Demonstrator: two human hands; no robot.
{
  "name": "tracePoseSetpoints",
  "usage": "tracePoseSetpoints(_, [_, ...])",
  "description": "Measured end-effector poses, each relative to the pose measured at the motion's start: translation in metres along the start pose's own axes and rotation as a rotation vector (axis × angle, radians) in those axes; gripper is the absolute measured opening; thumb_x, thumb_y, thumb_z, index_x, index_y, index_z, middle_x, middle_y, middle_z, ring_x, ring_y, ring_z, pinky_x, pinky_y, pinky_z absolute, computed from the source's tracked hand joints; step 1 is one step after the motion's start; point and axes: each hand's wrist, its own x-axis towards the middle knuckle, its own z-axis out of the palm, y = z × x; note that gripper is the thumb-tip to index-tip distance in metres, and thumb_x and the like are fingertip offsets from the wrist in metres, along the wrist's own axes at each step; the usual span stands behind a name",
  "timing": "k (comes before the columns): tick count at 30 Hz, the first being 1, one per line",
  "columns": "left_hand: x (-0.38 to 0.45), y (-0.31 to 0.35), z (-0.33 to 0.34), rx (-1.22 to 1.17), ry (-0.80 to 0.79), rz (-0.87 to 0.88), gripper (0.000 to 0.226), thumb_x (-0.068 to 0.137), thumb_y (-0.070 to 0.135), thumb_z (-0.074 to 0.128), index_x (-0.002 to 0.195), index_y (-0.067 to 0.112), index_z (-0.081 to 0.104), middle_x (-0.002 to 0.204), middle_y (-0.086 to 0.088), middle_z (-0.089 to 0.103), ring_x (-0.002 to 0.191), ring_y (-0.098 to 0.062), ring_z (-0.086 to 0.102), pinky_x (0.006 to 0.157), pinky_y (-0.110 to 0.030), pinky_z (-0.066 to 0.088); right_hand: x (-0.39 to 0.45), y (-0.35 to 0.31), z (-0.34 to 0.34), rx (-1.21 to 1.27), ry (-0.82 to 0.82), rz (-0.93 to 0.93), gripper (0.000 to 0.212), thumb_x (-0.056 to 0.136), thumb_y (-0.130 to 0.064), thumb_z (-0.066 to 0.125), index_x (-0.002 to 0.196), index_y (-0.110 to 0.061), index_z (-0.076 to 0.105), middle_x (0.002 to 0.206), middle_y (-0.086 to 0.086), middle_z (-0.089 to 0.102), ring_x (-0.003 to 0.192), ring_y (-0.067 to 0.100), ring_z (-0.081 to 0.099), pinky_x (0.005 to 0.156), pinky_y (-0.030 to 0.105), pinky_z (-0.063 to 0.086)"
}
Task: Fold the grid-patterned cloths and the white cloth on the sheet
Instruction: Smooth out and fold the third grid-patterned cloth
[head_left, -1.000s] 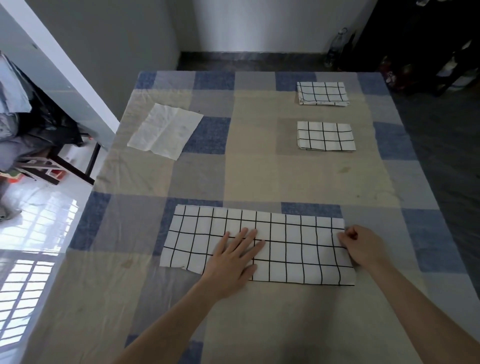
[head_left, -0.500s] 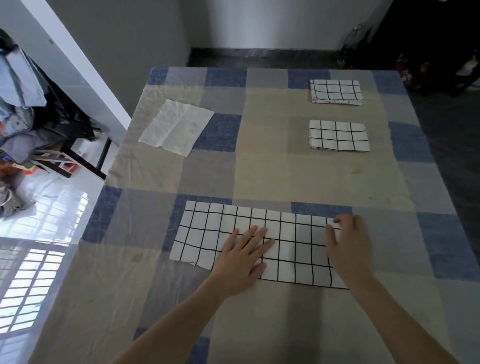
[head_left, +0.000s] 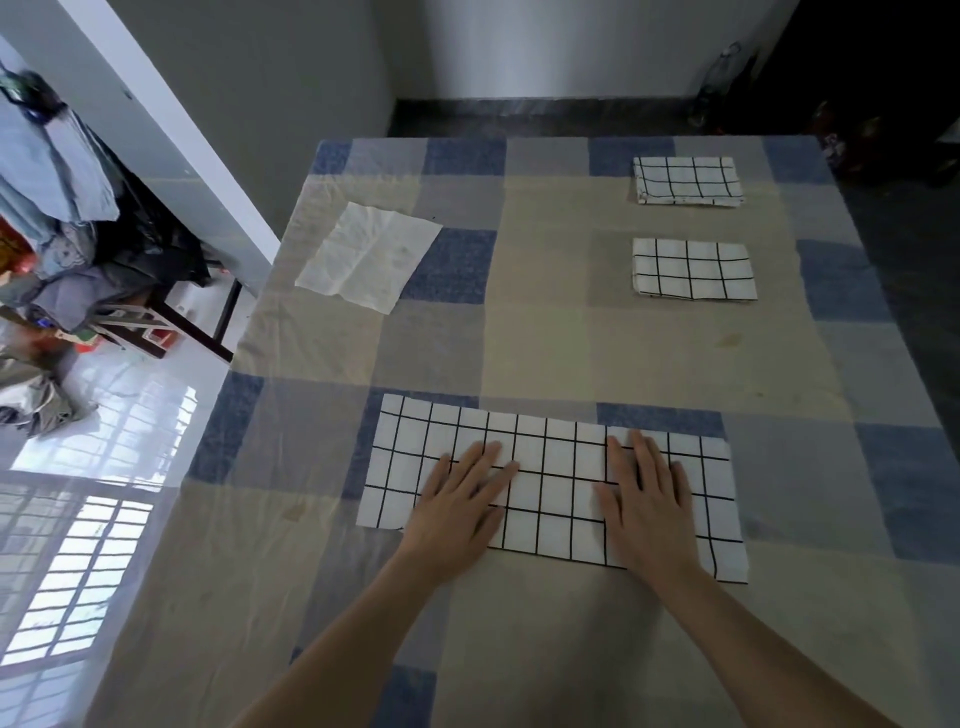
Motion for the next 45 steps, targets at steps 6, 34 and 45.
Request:
tracePoseSetpoints(6, [-0.041,-0.093,-0.010,0.047,0.029,-0.345,0.056,0.096,0.054,-0.003,0.151,0.046,-0.004,0.162,0.012,-0.006,0.149,-0.013,-0.008,0.120,-0.050,0.003,0.000,-0.001,-0.003,0.010,-0.012,-0.003,0.061,0.096,-0.046,0.018,0.151,-0.019,0.026,0.158,0.008,0.022,0.146,0.026,0.019,0.117,0.050,0.018])
tracePoseSetpoints(34, [0.001,-0.007,-0.010,0.055,-0.074,0.018,0.077,0.091,0.069,0.030,0.153,0.040,-0.003,0.162,0.012,-0.012,0.148,-0.015,-0.017,0.118,-0.054,0.000,-0.002,-0.001,-0.005,0.044,-0.004,0.002,0.061,0.095,-0.047,0.021,0.152,-0.023,0.021,0.160,0.004,0.016,0.149,0.020,0.008,0.120,0.047,0.009])
tracePoseSetpoints(45, [0.003,-0.007,-0.007,0.062,-0.037,0.045,0.099,0.076,0.086,0.033,0.152,0.040,-0.009,0.161,0.010,-0.018,0.147,-0.016,-0.021,0.118,-0.056,-0.002,-0.002,0.004,0.003,0.118,0.043,-0.014,0.061,0.095,-0.051,0.023,0.151,-0.027,0.024,0.161,-0.003,0.012,0.149,0.012,0.002,0.121,0.042,0.005])
